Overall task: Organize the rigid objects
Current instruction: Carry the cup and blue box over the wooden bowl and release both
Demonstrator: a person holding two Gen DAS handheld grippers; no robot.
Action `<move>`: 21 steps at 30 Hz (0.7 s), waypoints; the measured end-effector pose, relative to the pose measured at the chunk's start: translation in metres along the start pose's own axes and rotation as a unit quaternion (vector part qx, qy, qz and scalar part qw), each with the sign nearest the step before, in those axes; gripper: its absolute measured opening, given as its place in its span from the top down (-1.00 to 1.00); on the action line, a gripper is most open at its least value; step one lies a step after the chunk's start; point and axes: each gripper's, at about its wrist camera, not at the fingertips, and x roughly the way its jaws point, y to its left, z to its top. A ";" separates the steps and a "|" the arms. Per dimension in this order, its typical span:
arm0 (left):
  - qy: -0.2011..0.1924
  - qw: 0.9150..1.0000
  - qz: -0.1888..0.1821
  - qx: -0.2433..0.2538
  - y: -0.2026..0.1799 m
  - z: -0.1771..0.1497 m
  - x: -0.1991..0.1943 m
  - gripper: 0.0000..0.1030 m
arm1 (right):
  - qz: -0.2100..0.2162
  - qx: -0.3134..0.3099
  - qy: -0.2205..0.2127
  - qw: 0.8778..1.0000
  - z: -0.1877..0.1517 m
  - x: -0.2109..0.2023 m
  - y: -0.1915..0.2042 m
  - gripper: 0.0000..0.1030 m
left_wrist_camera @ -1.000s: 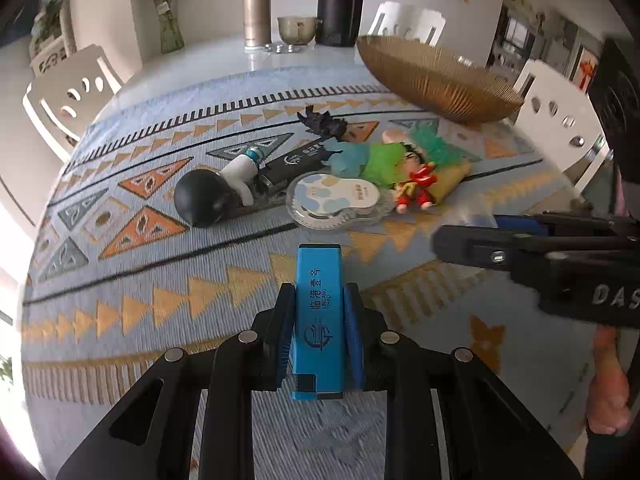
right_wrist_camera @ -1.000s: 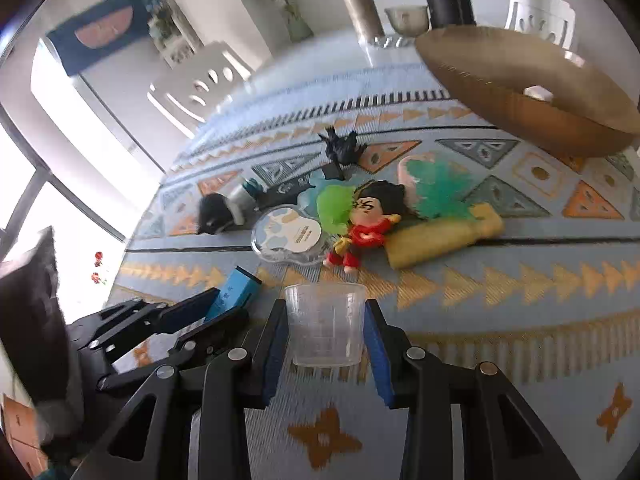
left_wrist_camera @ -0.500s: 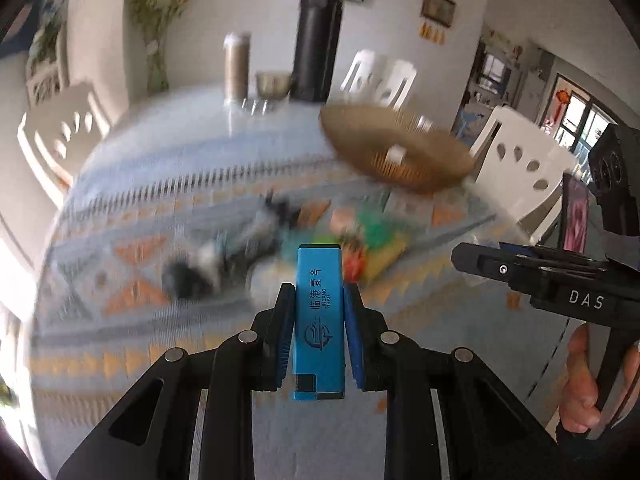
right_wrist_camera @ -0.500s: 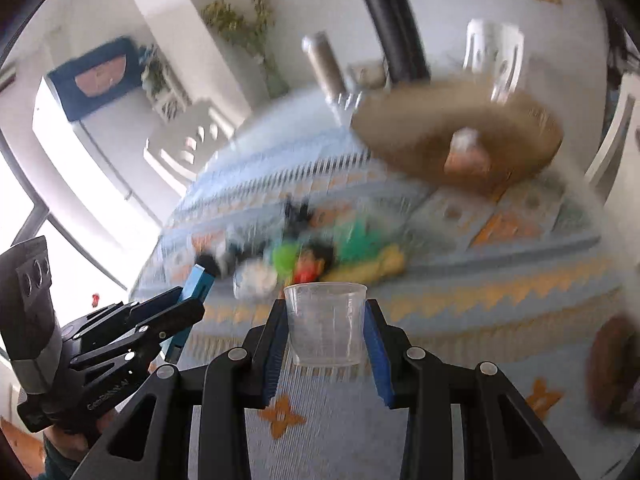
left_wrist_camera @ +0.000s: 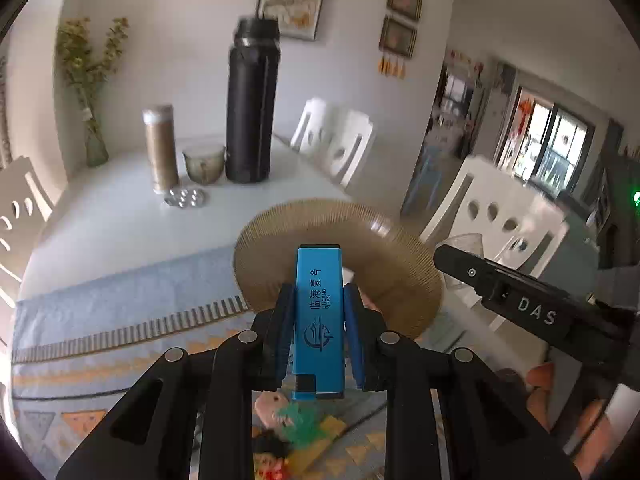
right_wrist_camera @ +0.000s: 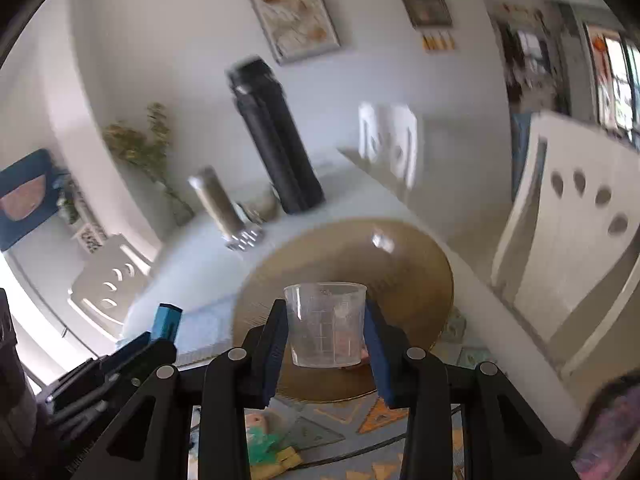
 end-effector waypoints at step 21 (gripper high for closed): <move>-0.042 0.999 0.013 -0.005 0.016 -0.001 -0.057 -0.13 | -0.069 0.002 0.020 0.997 0.000 -0.006 -0.012 -0.22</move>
